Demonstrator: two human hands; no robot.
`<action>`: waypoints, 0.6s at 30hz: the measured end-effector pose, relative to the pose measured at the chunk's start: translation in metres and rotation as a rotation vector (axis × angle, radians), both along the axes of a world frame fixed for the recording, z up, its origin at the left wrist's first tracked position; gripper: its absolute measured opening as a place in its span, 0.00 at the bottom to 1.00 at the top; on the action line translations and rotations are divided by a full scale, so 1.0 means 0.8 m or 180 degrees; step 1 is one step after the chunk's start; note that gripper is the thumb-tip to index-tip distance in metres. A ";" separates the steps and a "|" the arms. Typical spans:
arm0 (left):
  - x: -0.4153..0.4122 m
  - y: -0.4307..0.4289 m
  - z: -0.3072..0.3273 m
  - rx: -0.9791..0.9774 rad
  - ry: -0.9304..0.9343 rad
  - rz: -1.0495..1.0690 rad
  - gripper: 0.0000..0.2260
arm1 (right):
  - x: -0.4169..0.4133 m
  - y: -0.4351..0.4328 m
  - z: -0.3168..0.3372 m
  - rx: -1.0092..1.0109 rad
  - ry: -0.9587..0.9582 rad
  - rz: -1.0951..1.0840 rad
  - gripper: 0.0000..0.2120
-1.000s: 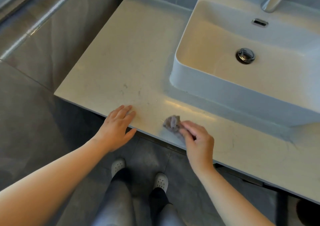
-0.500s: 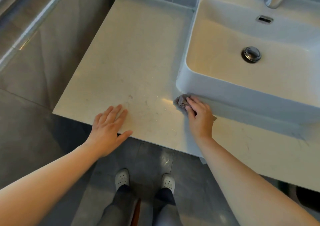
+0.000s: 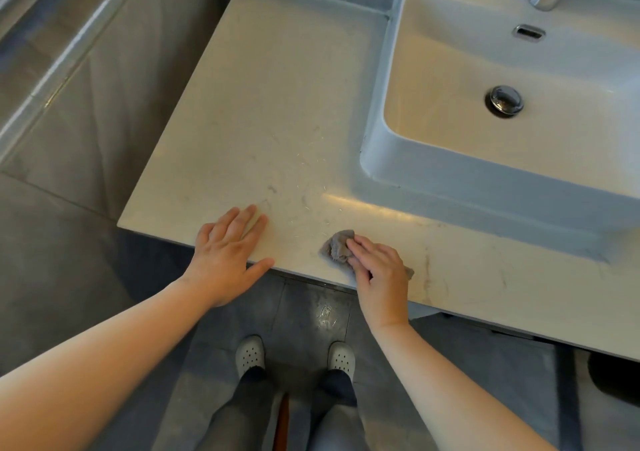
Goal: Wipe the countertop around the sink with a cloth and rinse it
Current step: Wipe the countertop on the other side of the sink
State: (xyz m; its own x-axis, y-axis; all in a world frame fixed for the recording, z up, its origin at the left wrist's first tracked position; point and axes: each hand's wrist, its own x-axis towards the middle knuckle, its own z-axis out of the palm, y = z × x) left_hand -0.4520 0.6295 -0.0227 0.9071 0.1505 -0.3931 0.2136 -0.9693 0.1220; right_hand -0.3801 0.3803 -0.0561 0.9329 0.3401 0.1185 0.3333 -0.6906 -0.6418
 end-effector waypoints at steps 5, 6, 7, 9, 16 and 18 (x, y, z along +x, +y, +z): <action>0.001 0.000 0.004 0.0041 0.0073 -0.0052 0.34 | -0.032 -0.001 0.006 0.0081 0.0132 0.0047 0.16; 0.002 0.000 0.004 0.0041 0.0076 -0.0059 0.33 | -0.037 -0.001 0.008 0.0128 0.0168 0.0069 0.15; 0.002 0.000 0.005 0.0033 0.0069 -0.0063 0.33 | -0.042 0.000 0.011 0.0198 0.0221 0.0082 0.15; 0.002 0.000 0.004 0.0027 0.0056 -0.0070 0.33 | -0.051 -0.001 0.016 0.0376 0.0352 0.0013 0.14; 0.002 0.003 0.005 -0.0015 0.0076 -0.0076 0.34 | -0.026 0.012 0.064 0.1163 0.0475 -0.0604 0.14; 0.001 0.004 0.004 -0.0013 0.0078 -0.0077 0.36 | 0.014 0.020 0.074 0.1194 0.0238 -0.0760 0.13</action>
State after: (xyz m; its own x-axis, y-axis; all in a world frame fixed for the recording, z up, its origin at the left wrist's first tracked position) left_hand -0.4510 0.6331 -0.0192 0.9006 0.1269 -0.4158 0.1932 -0.9737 0.1211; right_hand -0.3689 0.3964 0.0031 0.9907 0.0608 0.1217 0.1360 -0.4573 -0.8788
